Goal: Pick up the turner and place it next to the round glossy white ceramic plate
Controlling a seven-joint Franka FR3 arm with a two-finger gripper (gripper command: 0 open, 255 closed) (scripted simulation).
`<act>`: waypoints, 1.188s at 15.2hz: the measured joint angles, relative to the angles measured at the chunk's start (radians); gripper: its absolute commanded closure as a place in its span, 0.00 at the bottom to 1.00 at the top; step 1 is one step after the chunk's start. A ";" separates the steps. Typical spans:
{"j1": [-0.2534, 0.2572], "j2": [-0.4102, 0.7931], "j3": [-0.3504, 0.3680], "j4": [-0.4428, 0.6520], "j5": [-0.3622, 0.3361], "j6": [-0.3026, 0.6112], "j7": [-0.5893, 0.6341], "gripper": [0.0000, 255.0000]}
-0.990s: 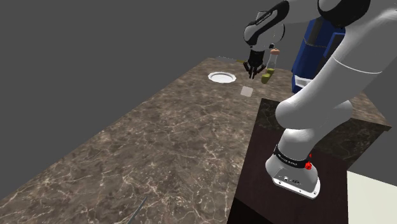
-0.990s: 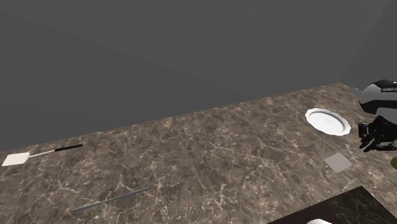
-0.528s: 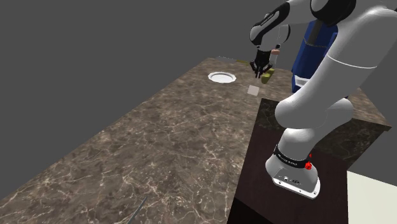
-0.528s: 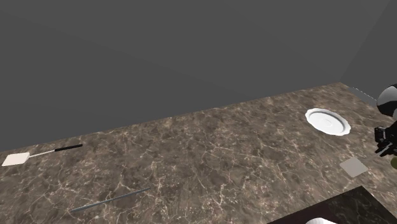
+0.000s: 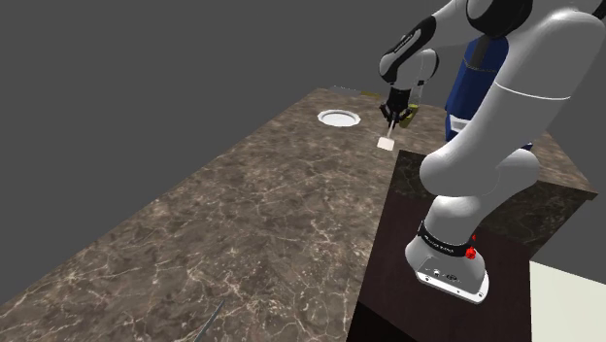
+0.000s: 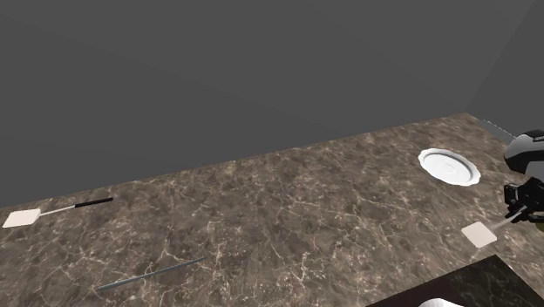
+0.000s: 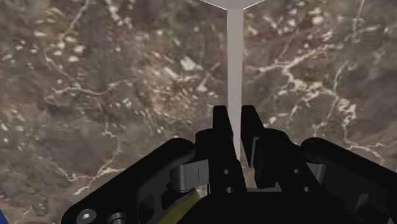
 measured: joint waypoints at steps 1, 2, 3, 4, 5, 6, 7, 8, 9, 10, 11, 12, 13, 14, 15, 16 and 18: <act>-0.001 0.010 -0.001 -0.004 0.001 0.014 -0.002 1.00; -0.001 0.020 -0.001 -0.009 0.001 0.028 -0.002 1.00; -0.001 0.028 -0.001 -0.013 0.002 0.041 -0.002 1.00; 0.000 0.032 -0.001 -0.018 0.002 0.050 -0.001 1.00; 0.000 0.034 -0.001 -0.019 0.002 0.053 -0.001 1.00; 0.000 0.036 -0.001 -0.019 0.002 0.055 -0.001 1.00; 0.000 0.037 -0.001 -0.019 0.002 0.056 -0.001 1.00; 0.000 0.037 -0.001 -0.019 0.003 0.056 -0.001 1.00; 0.000 0.037 -0.001 -0.019 0.003 0.057 -0.001 1.00; 0.000 0.037 -0.001 -0.019 0.003 0.057 -0.001 0.00; 0.000 0.037 -0.001 -0.019 0.003 0.057 -0.001 0.00; 0.000 0.037 -0.001 -0.019 0.003 0.057 -0.001 0.00; 0.000 0.037 -0.001 -0.019 0.003 0.057 -0.001 0.00; 0.000 0.037 -0.001 -0.019 0.003 0.057 -0.001 0.00; 0.000 0.037 -0.001 -0.019 0.003 0.057 -0.001 0.00; 0.000 0.037 -0.001 -0.019 0.003 0.057 -0.001 0.00; 0.002 0.009 0.001 -0.006 0.000 0.017 0.004 0.00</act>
